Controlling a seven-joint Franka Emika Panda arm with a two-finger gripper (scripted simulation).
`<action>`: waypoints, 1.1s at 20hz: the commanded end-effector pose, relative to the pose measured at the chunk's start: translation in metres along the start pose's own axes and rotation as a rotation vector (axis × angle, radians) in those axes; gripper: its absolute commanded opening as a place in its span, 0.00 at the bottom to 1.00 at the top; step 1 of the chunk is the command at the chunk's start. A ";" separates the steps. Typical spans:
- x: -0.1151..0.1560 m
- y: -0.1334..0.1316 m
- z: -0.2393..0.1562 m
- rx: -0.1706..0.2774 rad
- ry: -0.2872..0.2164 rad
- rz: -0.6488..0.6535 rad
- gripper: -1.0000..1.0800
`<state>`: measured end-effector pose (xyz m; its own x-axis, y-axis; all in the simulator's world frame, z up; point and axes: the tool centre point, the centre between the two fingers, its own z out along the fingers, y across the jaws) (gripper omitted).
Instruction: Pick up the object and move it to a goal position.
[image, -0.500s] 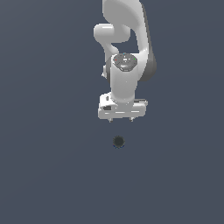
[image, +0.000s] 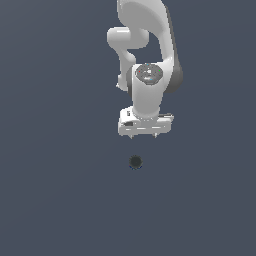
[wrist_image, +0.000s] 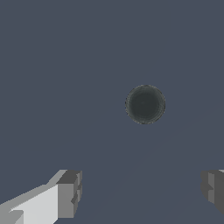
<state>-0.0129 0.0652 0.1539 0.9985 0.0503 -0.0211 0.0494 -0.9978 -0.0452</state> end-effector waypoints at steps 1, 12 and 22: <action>-0.002 -0.004 0.002 0.005 -0.005 0.003 0.96; 0.009 0.003 0.013 -0.006 0.000 -0.076 0.96; 0.036 0.019 0.049 -0.030 0.006 -0.294 0.96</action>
<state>0.0185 0.0527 0.1099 0.9538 0.3005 -0.0070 0.3003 -0.9536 -0.0224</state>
